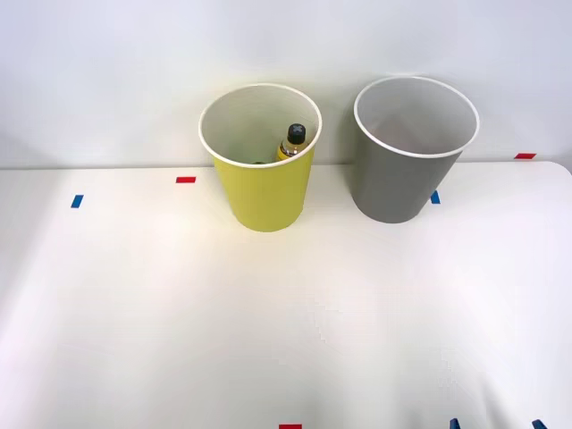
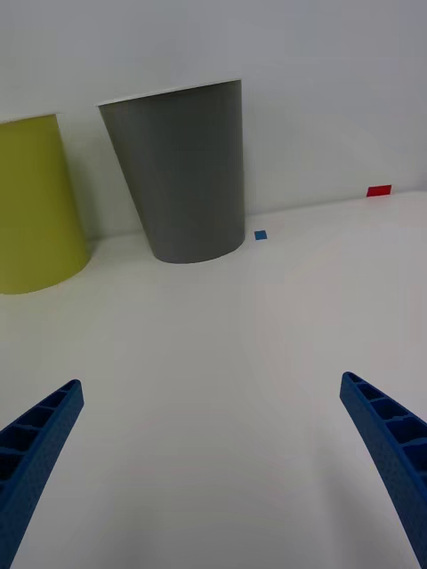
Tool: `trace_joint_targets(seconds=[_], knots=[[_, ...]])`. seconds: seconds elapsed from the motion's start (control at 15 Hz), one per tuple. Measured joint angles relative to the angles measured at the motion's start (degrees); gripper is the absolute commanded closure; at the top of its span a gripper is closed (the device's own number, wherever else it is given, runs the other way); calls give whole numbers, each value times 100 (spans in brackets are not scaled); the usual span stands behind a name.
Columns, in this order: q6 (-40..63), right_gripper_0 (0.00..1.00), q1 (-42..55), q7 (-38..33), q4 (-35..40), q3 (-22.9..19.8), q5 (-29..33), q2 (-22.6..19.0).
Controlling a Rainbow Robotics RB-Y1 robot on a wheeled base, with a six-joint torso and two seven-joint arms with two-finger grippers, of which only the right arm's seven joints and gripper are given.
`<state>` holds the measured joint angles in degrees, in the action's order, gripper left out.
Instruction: Put cans in the gray bin, plastic bottles in the light green bin
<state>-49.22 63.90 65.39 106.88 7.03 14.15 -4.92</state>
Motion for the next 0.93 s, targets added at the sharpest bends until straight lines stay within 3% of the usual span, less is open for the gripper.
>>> trace_joint_targets(seconds=[0.93], knots=[[1,0,0,0,0,0,0,0]])
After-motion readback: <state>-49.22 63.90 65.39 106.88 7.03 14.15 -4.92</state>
